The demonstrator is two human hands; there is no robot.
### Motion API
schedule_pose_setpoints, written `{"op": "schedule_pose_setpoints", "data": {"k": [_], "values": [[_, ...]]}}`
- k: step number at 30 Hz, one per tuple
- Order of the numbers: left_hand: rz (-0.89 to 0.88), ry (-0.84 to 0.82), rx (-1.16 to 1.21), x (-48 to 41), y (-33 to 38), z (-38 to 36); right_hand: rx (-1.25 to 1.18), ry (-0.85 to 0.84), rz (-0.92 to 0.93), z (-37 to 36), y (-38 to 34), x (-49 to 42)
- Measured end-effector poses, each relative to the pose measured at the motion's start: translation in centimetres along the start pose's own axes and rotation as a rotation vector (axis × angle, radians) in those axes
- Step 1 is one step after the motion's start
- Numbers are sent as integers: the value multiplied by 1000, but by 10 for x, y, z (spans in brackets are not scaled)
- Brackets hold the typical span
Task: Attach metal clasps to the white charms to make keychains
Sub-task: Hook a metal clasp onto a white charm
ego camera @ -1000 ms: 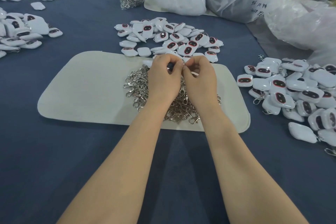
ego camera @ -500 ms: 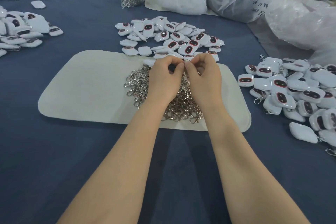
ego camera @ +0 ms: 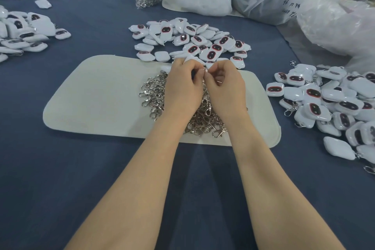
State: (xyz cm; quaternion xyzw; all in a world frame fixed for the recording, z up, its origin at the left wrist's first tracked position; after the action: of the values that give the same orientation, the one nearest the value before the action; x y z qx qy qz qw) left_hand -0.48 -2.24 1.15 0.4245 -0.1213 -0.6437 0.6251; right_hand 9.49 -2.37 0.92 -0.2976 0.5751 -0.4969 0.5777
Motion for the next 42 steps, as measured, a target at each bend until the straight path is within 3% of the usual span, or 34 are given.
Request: {"op": "schedule_pose_setpoints", "data": {"k": [10,19,24,34,42], "values": [[-106,18,-154,4,6,4,95,-6,112,0,-4,3],[-60,17,-33,3,3,-1,-175,75,-150,3,1,-2],[-47,9,-17,2,1,-1,-257,50,-191,5,1,-1],[-57,17,-46,1,0,-1,33,-15,21,3,2,0],[-69,12,-64,1,0,-1,83,-5,78,0,1,1]]}}
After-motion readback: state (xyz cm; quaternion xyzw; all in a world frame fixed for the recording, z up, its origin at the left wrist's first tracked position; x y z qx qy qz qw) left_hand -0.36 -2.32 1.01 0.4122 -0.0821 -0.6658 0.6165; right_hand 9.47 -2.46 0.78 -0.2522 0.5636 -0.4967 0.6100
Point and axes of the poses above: each hand's wrist, its own x-axis away from the middle knuckle, its own z-axis out of the back of the hand, y = z × x, the point moved 2 cm from there along -x, towards the middle knuckle, and after that the axes turned 12 degrees about -x, right-handed, at the moved point
